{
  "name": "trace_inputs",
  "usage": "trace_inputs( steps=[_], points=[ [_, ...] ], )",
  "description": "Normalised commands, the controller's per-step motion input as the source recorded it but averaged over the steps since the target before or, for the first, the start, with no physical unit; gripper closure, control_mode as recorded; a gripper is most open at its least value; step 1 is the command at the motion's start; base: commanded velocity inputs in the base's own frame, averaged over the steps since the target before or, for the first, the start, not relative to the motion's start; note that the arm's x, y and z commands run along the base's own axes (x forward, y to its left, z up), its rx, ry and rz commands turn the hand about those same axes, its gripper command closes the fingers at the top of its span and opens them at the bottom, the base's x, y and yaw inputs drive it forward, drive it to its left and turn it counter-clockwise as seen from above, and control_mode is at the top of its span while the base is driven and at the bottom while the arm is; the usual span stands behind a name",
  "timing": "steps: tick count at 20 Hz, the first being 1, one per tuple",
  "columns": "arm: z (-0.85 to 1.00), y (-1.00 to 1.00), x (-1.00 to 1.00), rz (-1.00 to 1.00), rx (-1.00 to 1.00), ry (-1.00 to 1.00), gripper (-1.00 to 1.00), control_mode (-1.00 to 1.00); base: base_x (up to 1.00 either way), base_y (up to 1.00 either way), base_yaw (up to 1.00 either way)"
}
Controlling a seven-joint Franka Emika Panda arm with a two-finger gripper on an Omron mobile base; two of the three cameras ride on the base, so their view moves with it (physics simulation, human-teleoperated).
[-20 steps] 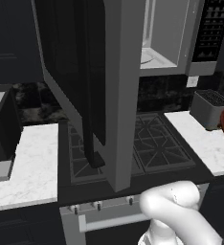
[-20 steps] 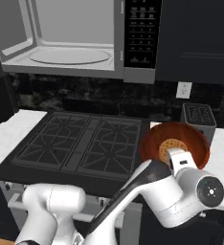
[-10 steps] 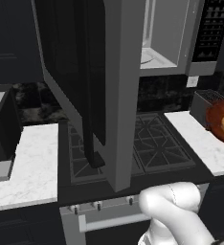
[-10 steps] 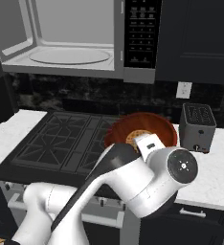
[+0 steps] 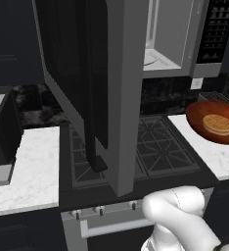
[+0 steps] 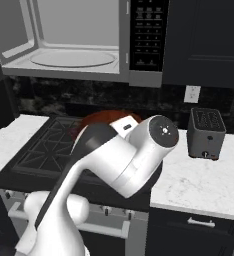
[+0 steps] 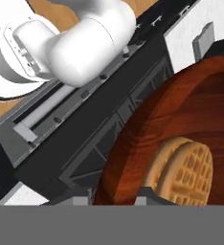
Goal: Open the microwave, place the bowl with waffle inside the microwave, then close the microwave door and turn it on.
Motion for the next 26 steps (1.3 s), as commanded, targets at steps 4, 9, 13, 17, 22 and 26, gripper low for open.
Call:
trace_inputs(
  steps=[4, 9, 13, 17, 22, 26],
  points=[
    [0.01, 0.79, 0.19, 0.2, 0.06, -0.03, 1.0, -1.0, 0.0, 0.0, 0.0],
    [0.11, 0.81, 0.14, 0.19, 0.04, -0.09, 1.0, -1.0, 0.0, 0.0, 0.0],
    [0.27, 0.71, 0.01, 0.15, 0.0, -0.11, 1.0, -1.0, 0.0, 0.0, 0.0],
    [0.51, 0.58, 0.0, 0.09, 0.0, -0.14, 1.0, -1.0, 0.0, 0.0, 0.0],
    [0.87, 0.43, -0.03, 0.02, 0.0, -0.07, 1.0, -1.0, 0.0, 0.0, 0.0],
    [0.85, 0.24, 0.0, 0.0, 0.0, 0.0, 1.0, -1.0, 0.0, 0.0, 0.0]
  ],
)
